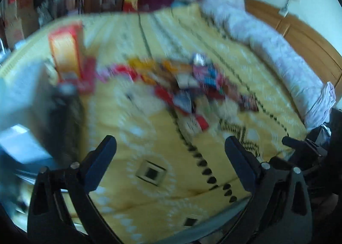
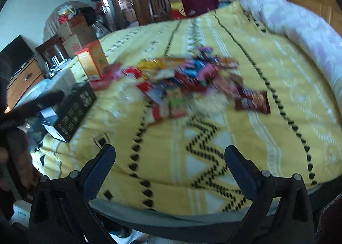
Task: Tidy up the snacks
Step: 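Return both tools to the pile and grasp a white-red pack with left tool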
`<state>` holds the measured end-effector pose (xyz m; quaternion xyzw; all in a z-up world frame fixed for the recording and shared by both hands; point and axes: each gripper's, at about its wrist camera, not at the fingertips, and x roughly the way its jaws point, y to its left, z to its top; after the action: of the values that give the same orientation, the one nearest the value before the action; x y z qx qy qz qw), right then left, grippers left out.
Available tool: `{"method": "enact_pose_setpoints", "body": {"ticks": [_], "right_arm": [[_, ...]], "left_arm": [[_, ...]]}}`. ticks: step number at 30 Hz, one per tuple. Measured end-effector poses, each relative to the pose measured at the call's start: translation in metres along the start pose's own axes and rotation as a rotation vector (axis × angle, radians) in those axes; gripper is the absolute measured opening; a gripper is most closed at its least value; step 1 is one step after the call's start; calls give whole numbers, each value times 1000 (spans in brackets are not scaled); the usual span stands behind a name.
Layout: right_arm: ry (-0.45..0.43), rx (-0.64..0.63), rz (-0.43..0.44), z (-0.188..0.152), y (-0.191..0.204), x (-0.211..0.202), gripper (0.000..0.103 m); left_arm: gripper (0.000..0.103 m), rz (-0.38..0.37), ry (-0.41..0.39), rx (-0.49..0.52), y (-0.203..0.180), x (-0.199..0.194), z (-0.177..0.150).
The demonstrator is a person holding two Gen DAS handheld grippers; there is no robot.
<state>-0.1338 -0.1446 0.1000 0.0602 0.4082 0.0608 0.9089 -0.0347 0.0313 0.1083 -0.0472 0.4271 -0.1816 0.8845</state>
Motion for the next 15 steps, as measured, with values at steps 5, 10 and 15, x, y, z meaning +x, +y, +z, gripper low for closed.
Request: {"method": "enact_pose_setpoints", "body": {"ticks": [5,10,15], "right_arm": [[35,40,34,-11,-26,18,103],[58,79,75,-17,-40,30,103],[66,133,80,-24,-64,34,103]], "left_arm": [[83,-15,81,91,-22,58,-7],[87,-34,22,228,-46,93,7],[87,-11,109,372,-62,138,-1]]}}
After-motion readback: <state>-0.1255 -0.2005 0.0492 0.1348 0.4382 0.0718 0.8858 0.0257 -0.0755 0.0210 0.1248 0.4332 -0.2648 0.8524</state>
